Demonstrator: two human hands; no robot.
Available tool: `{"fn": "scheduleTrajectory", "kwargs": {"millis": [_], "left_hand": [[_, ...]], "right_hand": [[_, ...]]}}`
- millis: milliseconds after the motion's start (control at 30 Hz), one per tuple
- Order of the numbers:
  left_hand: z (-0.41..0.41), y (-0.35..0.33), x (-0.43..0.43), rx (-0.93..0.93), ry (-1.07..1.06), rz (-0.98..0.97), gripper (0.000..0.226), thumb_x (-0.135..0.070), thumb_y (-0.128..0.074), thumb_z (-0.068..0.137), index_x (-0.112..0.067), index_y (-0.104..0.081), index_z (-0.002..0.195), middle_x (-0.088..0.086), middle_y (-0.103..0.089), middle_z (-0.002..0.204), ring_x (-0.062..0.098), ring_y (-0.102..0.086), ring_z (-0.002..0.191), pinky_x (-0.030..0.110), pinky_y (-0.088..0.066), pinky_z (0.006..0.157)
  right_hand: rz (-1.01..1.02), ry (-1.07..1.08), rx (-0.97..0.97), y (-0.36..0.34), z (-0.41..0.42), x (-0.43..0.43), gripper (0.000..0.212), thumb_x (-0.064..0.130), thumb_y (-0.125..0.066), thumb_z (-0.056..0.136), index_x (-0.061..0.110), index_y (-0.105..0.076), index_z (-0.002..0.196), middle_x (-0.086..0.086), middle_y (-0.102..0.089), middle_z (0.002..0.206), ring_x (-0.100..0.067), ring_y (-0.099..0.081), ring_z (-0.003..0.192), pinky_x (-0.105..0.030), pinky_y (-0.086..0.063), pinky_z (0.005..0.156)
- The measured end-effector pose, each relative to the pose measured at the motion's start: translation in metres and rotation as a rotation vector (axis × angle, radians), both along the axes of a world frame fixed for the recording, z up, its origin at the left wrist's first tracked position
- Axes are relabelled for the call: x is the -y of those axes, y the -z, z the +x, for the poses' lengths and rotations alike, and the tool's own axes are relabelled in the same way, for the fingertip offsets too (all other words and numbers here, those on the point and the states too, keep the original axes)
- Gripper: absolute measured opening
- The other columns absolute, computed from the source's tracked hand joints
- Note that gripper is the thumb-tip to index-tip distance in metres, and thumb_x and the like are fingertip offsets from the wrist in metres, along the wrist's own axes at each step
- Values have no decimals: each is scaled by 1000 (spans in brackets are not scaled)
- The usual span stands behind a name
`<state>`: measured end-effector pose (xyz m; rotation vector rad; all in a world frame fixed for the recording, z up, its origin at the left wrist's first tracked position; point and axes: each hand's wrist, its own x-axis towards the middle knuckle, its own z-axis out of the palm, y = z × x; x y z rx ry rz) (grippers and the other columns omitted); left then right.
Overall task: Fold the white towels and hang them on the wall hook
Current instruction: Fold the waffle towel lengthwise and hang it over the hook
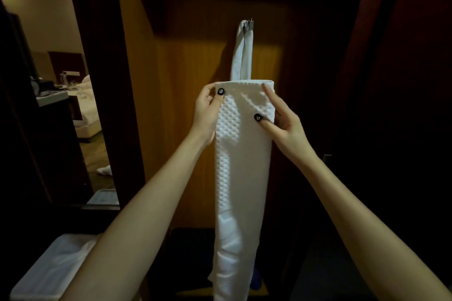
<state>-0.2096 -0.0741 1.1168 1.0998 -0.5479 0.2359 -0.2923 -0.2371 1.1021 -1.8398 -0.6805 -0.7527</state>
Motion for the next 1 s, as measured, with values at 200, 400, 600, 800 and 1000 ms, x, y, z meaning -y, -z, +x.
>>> {"fn": "scheduleTrajectory", "kwargs": {"millis": [200,400,600,800,1000], "left_hand": [[-4,0,-1,-52,-17,61,18,-17,-51,98,-11,-52,115,6,-66,102,12,-67,85,24,-55,68],[-14,52,-27,39,-98,331,35,-12,-59,92,-12,-40,122,3,-62,106,2,-64,86,15,-51,68],[-21,91,-36,15,-232,267,20,0,-65,86,-8,-52,99,-1,-62,82,-11,-59,67,9,-46,66],[-19,107,-21,83,-220,287,32,-12,-73,82,-21,-46,67,-18,-52,60,-8,-45,58,10,-36,56],[-7,113,-7,-89,189,319,18,-47,-67,77,-30,-73,75,-12,-72,77,1,-66,73,18,-50,65]], "right_hand": [[129,105,-64,-2,5,-15,44,-10,-53,88,18,-64,120,14,-64,117,7,-56,114,-13,-44,95],[284,136,-88,-5,9,-27,45,-11,-50,86,18,-65,117,27,-62,106,16,-56,107,-11,-46,92],[273,97,-89,-14,20,-23,41,-10,-52,87,6,-63,123,15,-63,113,0,-60,111,-29,-47,103],[252,97,-58,-30,29,-15,42,-9,-54,86,9,-65,122,14,-65,113,2,-61,109,-20,-50,94],[335,67,-75,-54,26,9,39,-4,-57,86,20,-69,114,13,-67,109,2,-65,97,-15,-51,78]]}}
